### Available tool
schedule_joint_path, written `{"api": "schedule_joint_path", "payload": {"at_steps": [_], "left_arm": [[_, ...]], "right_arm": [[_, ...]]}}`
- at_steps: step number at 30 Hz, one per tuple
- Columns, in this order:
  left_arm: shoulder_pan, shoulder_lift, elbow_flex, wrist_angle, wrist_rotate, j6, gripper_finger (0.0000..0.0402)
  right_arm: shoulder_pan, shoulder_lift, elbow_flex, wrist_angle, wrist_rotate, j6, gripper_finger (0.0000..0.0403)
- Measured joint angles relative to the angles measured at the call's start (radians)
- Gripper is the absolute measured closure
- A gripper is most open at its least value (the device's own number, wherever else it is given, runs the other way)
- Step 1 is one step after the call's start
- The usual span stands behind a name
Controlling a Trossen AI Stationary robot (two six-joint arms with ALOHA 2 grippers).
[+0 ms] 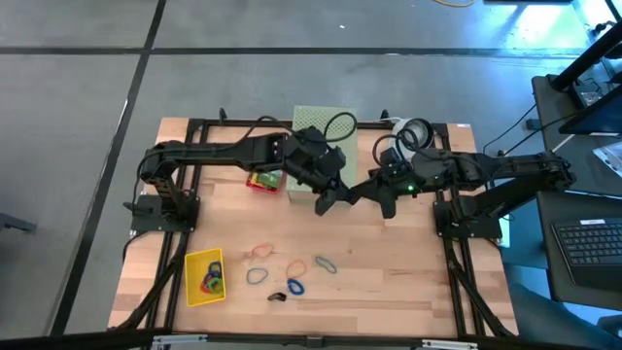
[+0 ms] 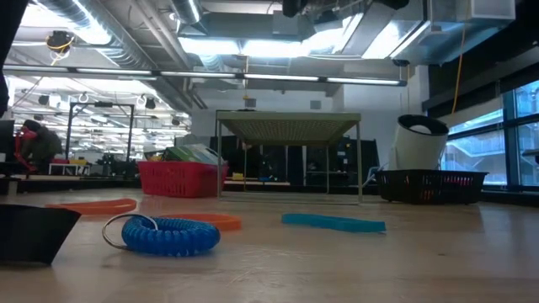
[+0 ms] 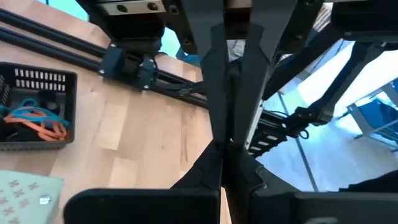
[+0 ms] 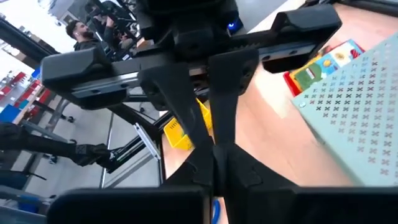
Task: Pick & Place Office Desk Supplies
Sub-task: Put the black rubber band into the black bin
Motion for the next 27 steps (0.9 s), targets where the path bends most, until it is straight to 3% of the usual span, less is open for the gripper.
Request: {"api": "schedule_joint_path", "payload": {"at_steps": [9,21,27], "left_arm": [[0.000,0.001,0.000,-0.031,0.019,-0.034,0.0385],[0.003,-0.001,-0.001,-0.157,0.141,-0.031,0.0281],[0.006,-0.003,-0.001,-0.243,0.125,-0.041,0.0265]], "right_arm": [[0.000,0.000,0.000,-0.009,-0.026,0.005,0.0397],[-0.030,-0.003,0.000,-0.232,-0.025,0.012,0.0397],[-0.079,-0.002,0.000,-0.352,-0.047,0.003,0.0397]]}}
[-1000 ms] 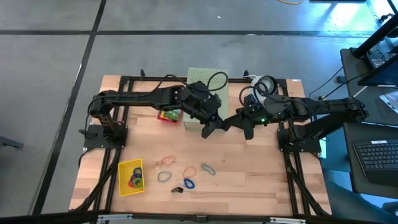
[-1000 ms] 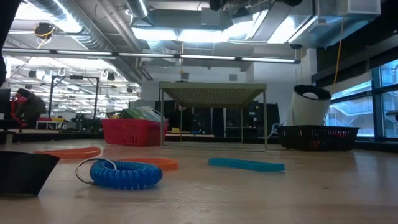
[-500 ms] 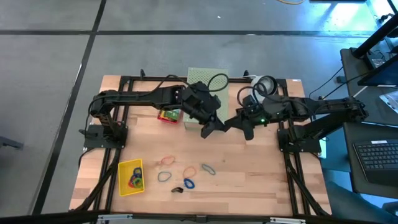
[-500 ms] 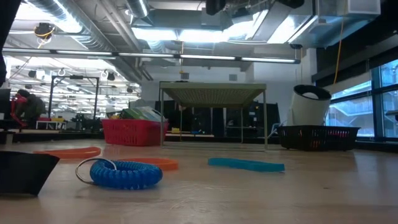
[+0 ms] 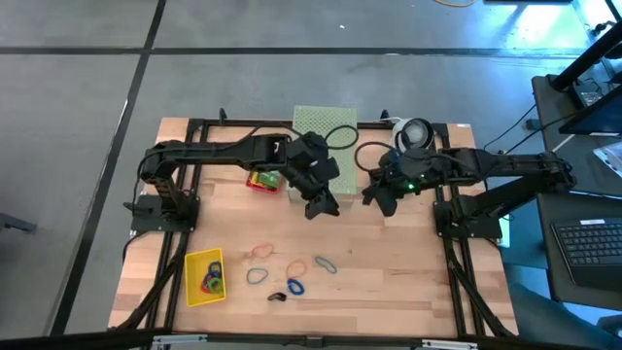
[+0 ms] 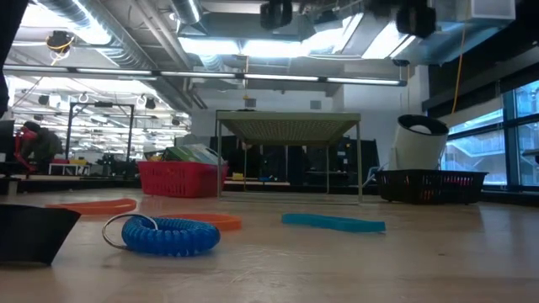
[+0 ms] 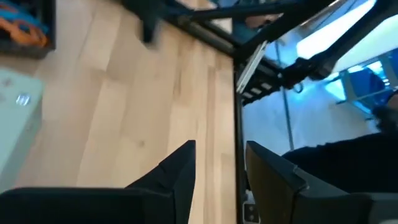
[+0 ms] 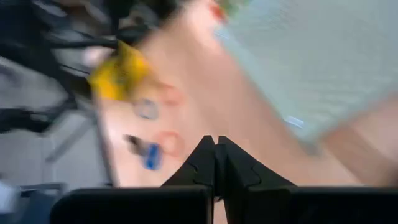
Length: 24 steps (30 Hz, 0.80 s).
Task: Pick & Place Office Desk Supplies
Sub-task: Put the black rubber band into the black bin
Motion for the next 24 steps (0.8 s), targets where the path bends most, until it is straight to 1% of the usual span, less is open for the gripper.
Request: {"api": "schedule_joint_path", "payload": {"at_steps": [2,5,7,9,12,17,20,24], "left_arm": [[-0.022,0.000,0.000,-0.033,-0.024,0.017,0.0266],[-0.074,0.000,0.000,-0.080,-0.137,0.079,0.0271],[-0.110,0.000,0.000,-0.110,-0.235,0.124,0.0276],[-0.137,0.000,0.000,-0.150,-0.304,0.146,0.0282],[-0.175,0.000,0.000,-0.205,-0.375,0.150,0.0289],[-0.229,0.000,0.000,-0.257,-0.503,0.165,0.0296],[-0.251,-0.004,-0.038,-0.237,-0.548,0.159,0.0297],[-0.264,-0.009,-0.164,-0.158,-0.549,0.124,0.0297]], "right_arm": [[-0.027,0.006,0.000,-0.097,0.019,-0.002,0.0397],[-0.071,0.019,-0.029,-0.189,0.021,-0.023,0.0397],[-0.099,0.028,-0.067,-0.195,0.019,-0.039,0.0397],[-0.140,0.034,-0.118,-0.192,0.003,-0.050,0.0397],[-0.214,0.041,-0.188,-0.181,-0.016,-0.086,0.0397],[-0.346,0.043,-0.279,-0.141,-0.015,-0.134,0.0397],[-0.404,0.043,-0.319,-0.110,-0.004,-0.161,0.0397],[-0.465,0.049,-0.360,-0.065,0.003,-0.189,0.0397]]}}
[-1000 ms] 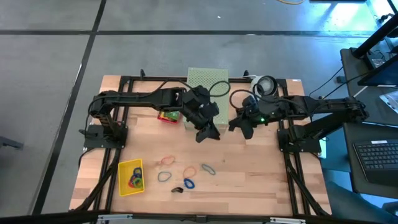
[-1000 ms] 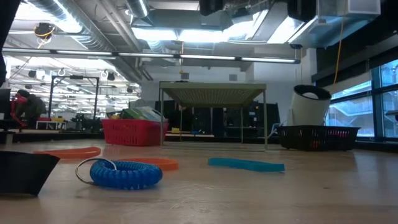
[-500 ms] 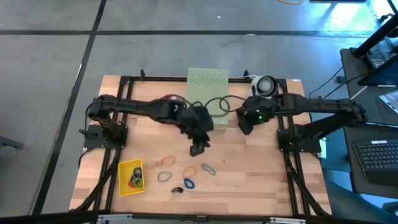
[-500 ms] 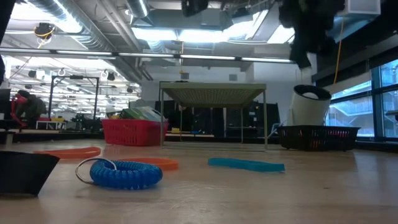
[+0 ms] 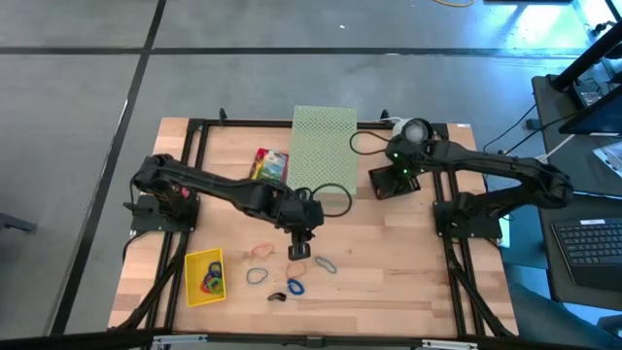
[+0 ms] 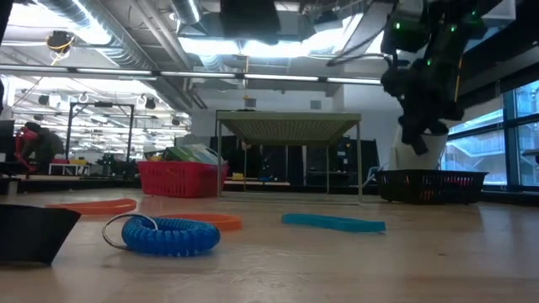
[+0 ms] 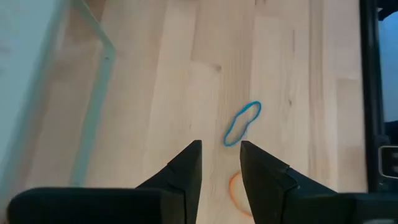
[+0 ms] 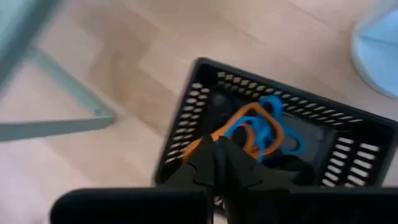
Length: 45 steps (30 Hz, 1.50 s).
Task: Pick & Place Office Desk Supplies
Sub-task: Put the black rubber band into the black bin
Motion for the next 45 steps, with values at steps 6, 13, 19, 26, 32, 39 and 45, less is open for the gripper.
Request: {"api": "schedule_joint_path", "payload": {"at_steps": [6,13,19,26,32,39,45], "left_arm": [[0.024,-0.001,-0.189,0.304,0.104,-0.062,0.0298],[0.029,-0.001,-0.223,0.406,0.125,-0.006,0.0299],[0.029,-0.001,-0.223,0.393,0.195,-0.028,0.0299],[0.027,-0.001,-0.223,0.357,0.357,-0.039,0.0300],[0.027,0.000,-0.223,0.357,0.461,-0.057,0.0300],[0.025,0.001,-0.223,0.357,0.487,-0.089,0.0300],[0.008,-0.002,-0.223,0.353,0.558,-0.099,0.0300]], "right_arm": [[-0.058,0.041,-0.042,0.025,-0.001,-0.033,0.0397],[-0.080,0.133,-0.042,0.062,-0.009,-0.053,0.0398],[-0.080,0.183,-0.042,0.068,-0.008,-0.052,0.0384],[-0.081,0.177,-0.042,0.063,-0.058,-0.098,0.0368],[-0.080,0.177,-0.042,0.039,-0.117,-0.124,0.0324],[-0.080,0.176,-0.042,0.030,-0.133,-0.098,0.0216],[-0.080,0.120,-0.040,0.017,-0.133,-0.066,0.0176]]}}
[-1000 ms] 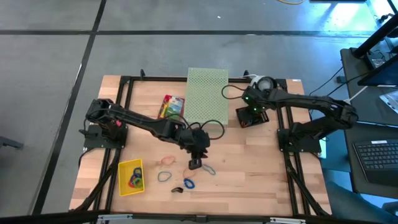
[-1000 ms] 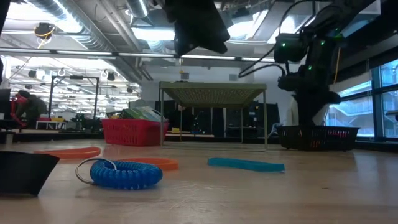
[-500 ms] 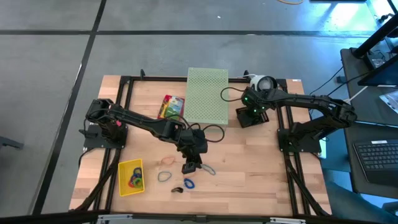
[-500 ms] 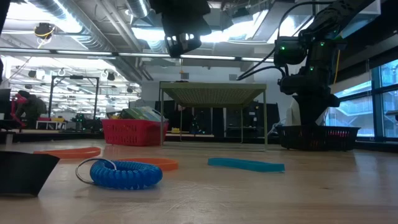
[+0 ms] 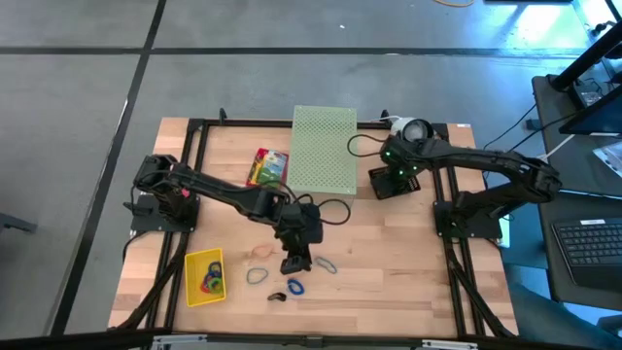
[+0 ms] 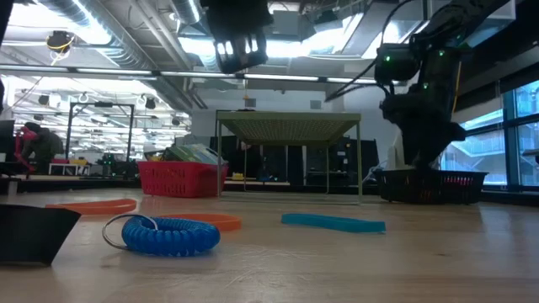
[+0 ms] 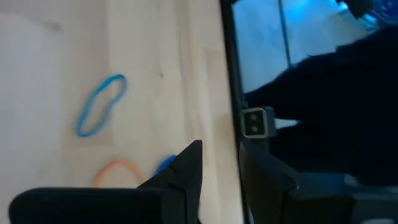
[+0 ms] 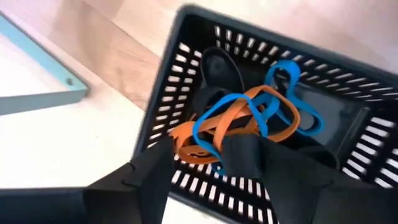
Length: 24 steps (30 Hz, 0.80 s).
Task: Pick & Place Office Desk Supplies
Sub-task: Put the black rubber band into the black bin, then put the blue spring rubber band into the yellow bin
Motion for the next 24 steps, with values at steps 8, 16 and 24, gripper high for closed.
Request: {"api": "schedule_joint_path", "payload": {"at_steps": [8,16,24], "left_arm": [[-0.035,-0.016,0.025,-0.022,0.014,0.055,0.0300],[-0.065,-0.016,0.027,-0.119,-0.039,0.211,0.0300],[-0.152,-0.002,0.027,-0.280,-0.189,0.487,0.0300]], "right_arm": [[0.000,-0.078,0.077,-0.145,0.099,-0.030,0.0191],[0.014,-0.079,0.130,-0.179,0.098,-0.029,0.0205],[0.062,-0.078,0.261,-0.179,0.098,-0.027,0.0206]]}}
